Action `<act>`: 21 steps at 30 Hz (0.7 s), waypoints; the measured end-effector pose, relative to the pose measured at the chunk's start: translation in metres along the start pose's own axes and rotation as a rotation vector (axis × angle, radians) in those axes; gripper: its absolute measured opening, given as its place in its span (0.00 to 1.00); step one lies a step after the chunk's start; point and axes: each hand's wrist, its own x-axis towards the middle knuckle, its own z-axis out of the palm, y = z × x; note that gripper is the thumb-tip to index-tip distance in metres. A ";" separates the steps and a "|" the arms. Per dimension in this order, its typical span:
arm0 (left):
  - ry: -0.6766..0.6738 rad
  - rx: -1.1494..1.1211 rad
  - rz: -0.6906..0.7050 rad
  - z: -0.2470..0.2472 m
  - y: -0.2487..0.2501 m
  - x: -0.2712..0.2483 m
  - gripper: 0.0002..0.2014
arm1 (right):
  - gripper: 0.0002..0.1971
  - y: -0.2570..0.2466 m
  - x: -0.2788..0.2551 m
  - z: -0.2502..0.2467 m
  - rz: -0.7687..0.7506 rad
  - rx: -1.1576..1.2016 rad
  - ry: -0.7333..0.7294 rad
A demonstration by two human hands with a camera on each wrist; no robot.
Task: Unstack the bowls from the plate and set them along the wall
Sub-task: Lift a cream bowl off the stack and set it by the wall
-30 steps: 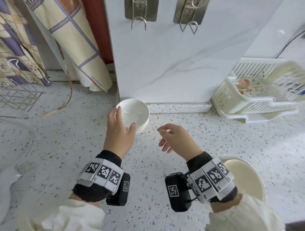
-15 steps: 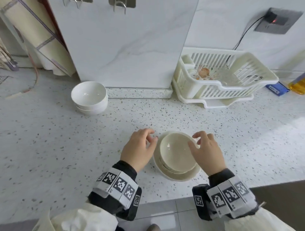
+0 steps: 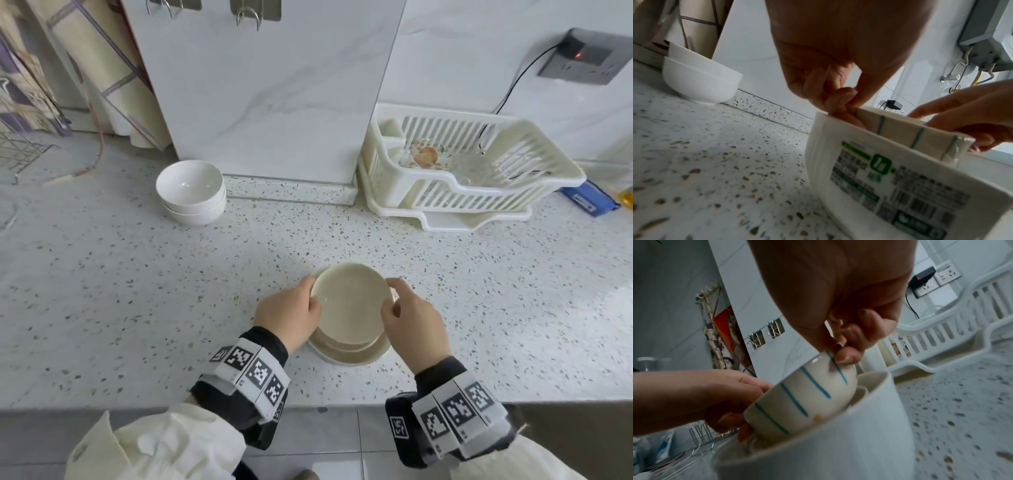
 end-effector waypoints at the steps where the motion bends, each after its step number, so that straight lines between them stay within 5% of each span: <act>1: 0.021 -0.024 0.010 -0.002 0.000 -0.001 0.18 | 0.17 -0.002 0.000 -0.004 -0.013 0.008 0.013; 7: 0.190 -0.236 0.078 -0.034 -0.007 0.009 0.18 | 0.17 -0.035 0.021 -0.032 -0.079 0.046 0.066; 14: 0.356 -0.459 0.048 -0.088 -0.051 0.040 0.18 | 0.23 -0.111 0.080 -0.024 0.027 0.215 -0.093; 21: 0.102 -0.700 -0.034 -0.094 -0.108 0.085 0.20 | 0.23 -0.159 0.152 0.029 0.241 0.322 -0.342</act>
